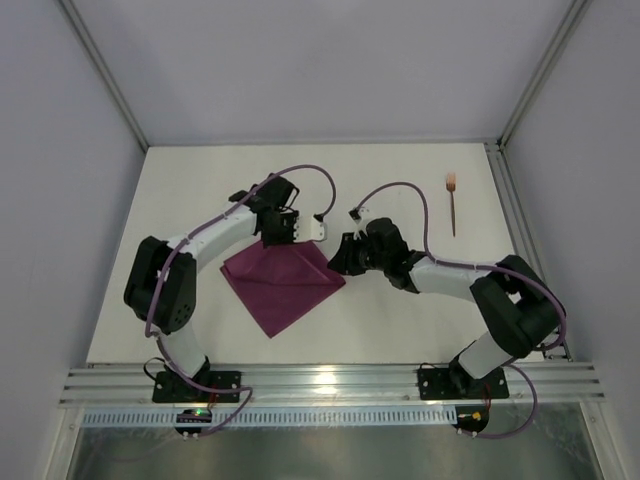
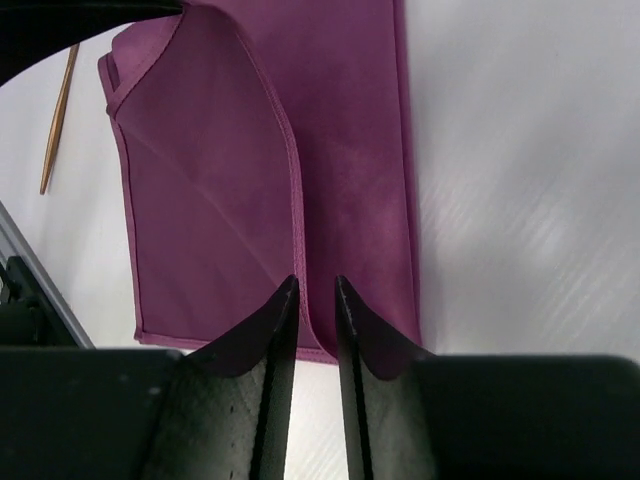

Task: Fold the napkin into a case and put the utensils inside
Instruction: Fold the top corner of the square-folded napkin at the center of the board.

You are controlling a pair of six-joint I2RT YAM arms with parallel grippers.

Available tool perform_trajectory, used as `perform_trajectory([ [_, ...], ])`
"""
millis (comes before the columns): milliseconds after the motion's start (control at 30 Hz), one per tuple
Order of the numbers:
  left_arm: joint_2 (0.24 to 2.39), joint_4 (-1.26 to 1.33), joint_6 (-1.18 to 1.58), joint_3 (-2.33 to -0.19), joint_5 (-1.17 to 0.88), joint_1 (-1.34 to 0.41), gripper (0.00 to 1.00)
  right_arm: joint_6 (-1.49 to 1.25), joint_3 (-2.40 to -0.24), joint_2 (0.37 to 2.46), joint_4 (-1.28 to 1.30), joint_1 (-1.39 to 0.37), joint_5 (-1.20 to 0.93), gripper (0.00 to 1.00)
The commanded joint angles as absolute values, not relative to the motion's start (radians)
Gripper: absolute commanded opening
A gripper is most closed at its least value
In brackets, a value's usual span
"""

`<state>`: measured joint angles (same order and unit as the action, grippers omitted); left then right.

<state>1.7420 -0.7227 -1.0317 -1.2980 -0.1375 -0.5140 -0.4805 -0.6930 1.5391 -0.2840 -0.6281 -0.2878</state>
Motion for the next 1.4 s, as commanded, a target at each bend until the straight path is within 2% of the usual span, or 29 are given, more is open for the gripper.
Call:
perform_trajectory([
  [0,1.795,-0.669,-1.130,-1.371,-0.141,-0.505,0.00,-0.567,-0.739,1.603,-0.393,-0.630,-0.287,0.24],
  [300,1.926,-0.620,-1.192,-1.466,-0.158,-0.491,0.00,-0.614,-0.787,1.776,-0.403,-0.630,-0.304,0.14],
  [633,2.008,-0.571,-1.210,-1.558,-0.166,-0.479,0.00,-0.629,-0.764,1.779,-0.423,-0.630,-0.299,0.13],
  [1067,2.066,-0.583,-1.212,-1.597,-0.153,-0.472,0.00,-0.632,-0.727,1.649,-0.377,-0.629,-0.216,0.13],
  [1233,2.077,-0.583,-1.216,-1.598,-0.160,-0.472,0.00,-0.615,-0.710,1.565,-0.341,-0.630,-0.140,0.17],
  [1367,2.080,-0.594,-1.219,-1.591,-0.155,-0.472,0.00,-0.607,-0.715,1.569,-0.328,-0.630,-0.141,0.17],
])
